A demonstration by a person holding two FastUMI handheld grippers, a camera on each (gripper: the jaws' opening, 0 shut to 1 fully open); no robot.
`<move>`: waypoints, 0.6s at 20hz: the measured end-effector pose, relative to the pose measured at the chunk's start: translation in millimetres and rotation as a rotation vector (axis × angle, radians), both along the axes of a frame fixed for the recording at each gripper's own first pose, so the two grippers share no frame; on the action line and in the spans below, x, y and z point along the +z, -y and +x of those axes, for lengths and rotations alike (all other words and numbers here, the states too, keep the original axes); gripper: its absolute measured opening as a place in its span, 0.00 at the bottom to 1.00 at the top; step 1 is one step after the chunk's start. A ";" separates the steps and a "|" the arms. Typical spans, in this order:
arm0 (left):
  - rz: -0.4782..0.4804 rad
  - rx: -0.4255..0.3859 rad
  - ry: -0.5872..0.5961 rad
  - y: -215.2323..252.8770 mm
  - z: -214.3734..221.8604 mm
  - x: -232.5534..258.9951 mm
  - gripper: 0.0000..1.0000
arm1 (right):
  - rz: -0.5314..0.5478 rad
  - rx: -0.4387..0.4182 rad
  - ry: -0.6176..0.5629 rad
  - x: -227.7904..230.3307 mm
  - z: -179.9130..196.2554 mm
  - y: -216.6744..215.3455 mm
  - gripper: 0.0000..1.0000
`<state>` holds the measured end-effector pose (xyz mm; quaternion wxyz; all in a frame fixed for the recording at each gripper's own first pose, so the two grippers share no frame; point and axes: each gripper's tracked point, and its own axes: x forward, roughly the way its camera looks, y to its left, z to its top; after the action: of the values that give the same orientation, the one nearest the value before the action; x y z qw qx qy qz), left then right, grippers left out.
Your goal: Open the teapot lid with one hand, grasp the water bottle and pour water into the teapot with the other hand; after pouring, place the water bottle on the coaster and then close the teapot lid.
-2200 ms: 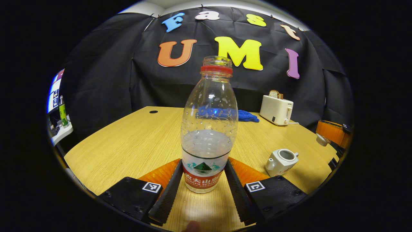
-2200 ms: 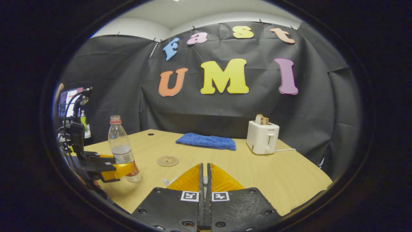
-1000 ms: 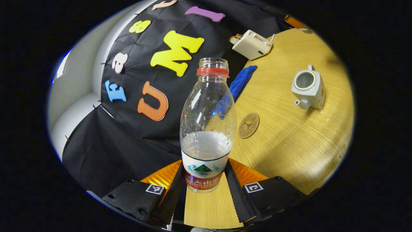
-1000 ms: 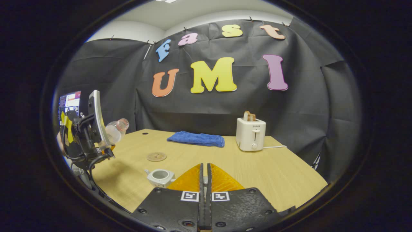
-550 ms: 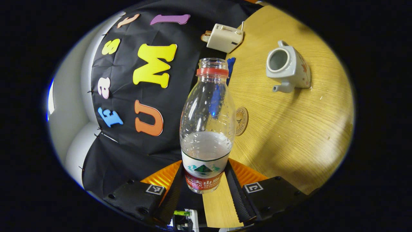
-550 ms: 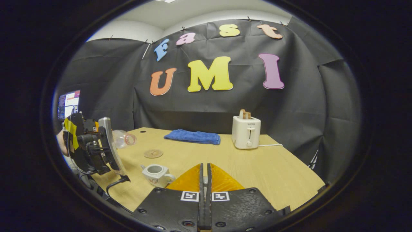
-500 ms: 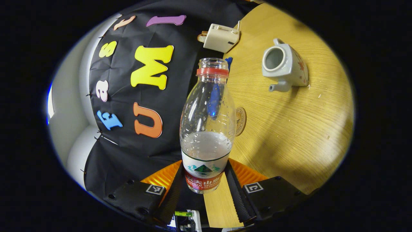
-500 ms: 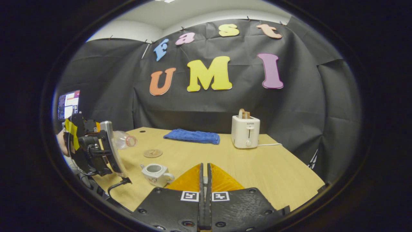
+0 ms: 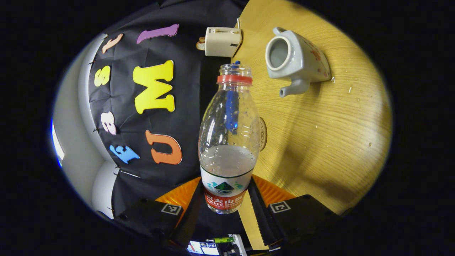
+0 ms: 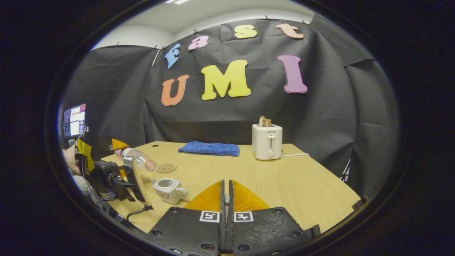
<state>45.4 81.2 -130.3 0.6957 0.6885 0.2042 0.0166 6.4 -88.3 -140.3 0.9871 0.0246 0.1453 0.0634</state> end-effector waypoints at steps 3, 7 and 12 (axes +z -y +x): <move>0.049 -0.016 0.001 3.6 -0.5 3.2 0.75 | 0.008 -0.006 -0.002 -1.9 -0.5 3.6 0.02; 0.101 -0.039 -0.005 10.5 1.9 5.7 0.75 | 0.011 -0.010 -0.003 -3.8 -1.6 6.2 0.00; 0.157 -0.064 0.012 16.0 10.1 12.4 0.75 | 0.011 -0.016 -0.004 -4.7 -3.0 9.8 0.00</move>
<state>55.5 65.2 -117.8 0.6409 0.7470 0.1761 0.0144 3.4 -98.1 -145.1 0.9871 0.0313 0.1467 0.0565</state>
